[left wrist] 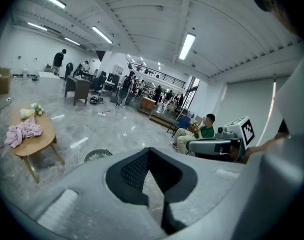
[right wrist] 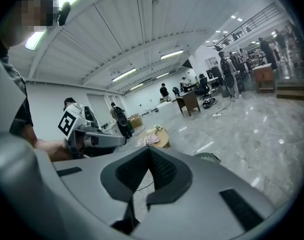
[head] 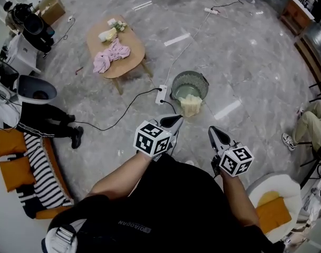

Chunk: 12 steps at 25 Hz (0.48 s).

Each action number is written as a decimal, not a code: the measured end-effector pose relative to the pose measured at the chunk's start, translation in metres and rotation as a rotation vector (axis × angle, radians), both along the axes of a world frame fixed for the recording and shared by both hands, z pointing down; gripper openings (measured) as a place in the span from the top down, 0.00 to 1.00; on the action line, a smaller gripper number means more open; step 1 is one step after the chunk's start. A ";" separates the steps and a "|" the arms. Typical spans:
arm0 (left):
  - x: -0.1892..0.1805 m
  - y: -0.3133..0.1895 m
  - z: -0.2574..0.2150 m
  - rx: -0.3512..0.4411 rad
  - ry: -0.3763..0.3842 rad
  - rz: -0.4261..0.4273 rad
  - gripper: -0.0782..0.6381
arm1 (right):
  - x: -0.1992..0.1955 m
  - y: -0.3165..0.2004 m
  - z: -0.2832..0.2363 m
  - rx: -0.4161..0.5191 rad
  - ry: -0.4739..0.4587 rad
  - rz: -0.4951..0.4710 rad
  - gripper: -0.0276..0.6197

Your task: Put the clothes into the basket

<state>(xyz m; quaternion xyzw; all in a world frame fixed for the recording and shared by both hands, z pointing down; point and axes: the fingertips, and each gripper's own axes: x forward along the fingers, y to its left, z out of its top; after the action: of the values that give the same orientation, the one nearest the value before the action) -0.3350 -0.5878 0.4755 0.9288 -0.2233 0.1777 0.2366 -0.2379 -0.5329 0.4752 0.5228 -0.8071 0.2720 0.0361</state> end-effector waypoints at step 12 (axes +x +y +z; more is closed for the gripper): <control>0.007 0.034 -0.001 0.027 -0.028 -0.022 0.89 | 0.005 0.032 0.009 -0.009 -0.006 -0.032 0.93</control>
<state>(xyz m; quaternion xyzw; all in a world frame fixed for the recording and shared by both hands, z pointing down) -0.3284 -0.5540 0.4744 0.9269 -0.2389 0.1849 0.2227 -0.2329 -0.5011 0.4842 0.5089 -0.8142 0.2767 0.0402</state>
